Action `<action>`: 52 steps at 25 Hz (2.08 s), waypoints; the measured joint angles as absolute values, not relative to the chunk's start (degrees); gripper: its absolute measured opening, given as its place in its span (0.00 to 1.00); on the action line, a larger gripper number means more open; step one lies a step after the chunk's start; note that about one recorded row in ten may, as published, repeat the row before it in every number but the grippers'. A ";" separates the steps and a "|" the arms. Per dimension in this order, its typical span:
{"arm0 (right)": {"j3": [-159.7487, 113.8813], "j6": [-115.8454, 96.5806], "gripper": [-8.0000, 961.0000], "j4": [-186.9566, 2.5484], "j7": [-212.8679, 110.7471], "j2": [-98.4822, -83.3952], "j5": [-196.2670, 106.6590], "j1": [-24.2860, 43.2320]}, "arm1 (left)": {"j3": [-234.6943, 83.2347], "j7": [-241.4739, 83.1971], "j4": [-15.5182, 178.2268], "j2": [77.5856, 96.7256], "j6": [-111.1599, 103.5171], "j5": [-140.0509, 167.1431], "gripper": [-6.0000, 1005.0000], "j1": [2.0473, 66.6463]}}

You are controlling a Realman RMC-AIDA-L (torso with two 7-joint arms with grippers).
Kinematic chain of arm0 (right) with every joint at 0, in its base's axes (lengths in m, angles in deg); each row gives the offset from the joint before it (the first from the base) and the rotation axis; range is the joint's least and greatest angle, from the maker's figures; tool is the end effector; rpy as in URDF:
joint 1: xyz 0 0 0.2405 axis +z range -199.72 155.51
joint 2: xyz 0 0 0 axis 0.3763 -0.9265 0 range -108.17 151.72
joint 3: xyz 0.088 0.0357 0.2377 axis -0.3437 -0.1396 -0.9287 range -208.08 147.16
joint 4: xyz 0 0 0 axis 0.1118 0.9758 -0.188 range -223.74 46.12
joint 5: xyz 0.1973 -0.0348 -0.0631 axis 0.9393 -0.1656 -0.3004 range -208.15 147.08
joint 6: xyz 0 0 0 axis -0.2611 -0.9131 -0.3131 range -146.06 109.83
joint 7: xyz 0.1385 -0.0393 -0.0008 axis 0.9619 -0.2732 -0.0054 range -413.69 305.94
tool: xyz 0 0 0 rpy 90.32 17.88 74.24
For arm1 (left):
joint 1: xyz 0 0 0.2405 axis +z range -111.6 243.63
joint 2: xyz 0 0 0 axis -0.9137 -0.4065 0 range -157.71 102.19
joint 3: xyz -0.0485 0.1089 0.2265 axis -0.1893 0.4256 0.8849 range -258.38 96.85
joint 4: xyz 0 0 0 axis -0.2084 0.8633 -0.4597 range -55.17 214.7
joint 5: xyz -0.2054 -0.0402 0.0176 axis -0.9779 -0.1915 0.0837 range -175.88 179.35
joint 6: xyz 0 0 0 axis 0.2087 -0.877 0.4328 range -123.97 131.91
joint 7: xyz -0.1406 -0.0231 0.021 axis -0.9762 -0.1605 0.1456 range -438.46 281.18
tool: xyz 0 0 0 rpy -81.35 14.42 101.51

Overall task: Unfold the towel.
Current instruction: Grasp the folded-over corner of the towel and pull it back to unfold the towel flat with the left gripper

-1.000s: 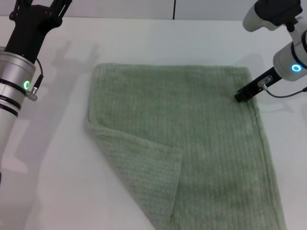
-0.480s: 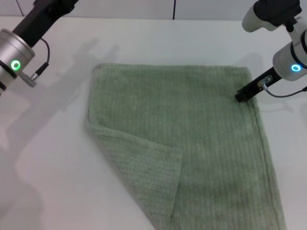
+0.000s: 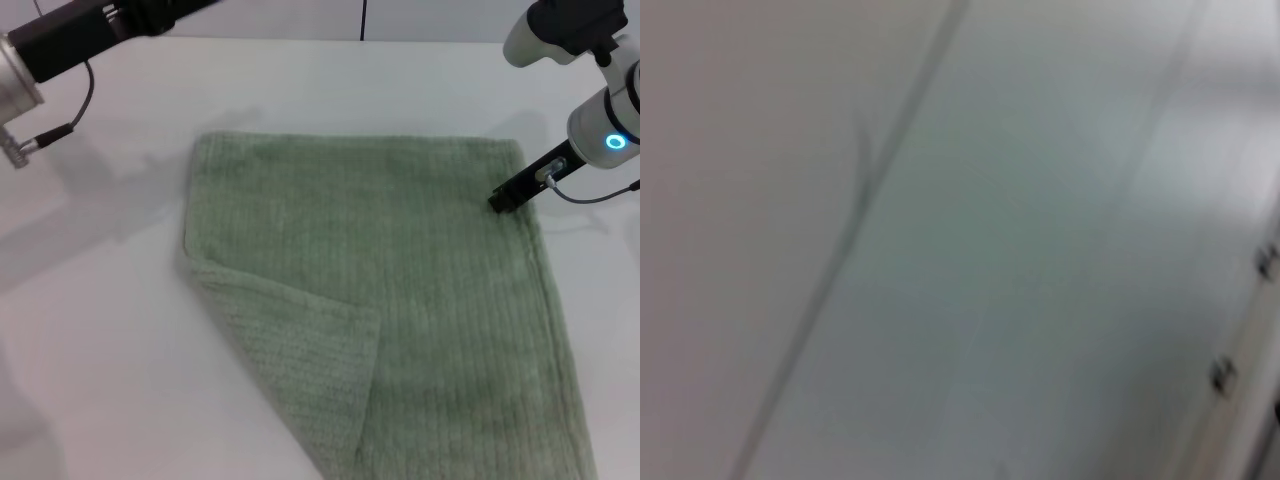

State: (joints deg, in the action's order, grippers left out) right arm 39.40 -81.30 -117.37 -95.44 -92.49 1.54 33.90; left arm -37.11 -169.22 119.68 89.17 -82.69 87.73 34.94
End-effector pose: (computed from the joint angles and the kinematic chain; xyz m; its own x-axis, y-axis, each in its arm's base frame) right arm 0.2209 0.4297 -0.0325 0.6638 -0.7290 0.1671 -0.5879 -0.6467 -0.4860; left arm -0.2153 0.3700 0.0587 0.4961 0.2636 0.8273 0.5809 -0.8089 -0.0906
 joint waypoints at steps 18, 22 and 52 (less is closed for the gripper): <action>39.40 -81.30 0.01 -117.37 -95.44 -92.46 1.55 33.87 | -21.77 -169.21 131.34 90.14 -85.48 101.38 0.86 37.05; 39.40 -81.31 0.01 -117.38 -95.44 -92.35 1.55 33.87 | -19.60 -169.23 131.46 90.24 -85.34 101.88 0.86 36.81; 39.40 -81.57 0.01 -117.38 -95.53 -92.30 1.55 34.23 | 7.43 -171.47 130.35 90.75 -66.89 107.40 0.86 34.37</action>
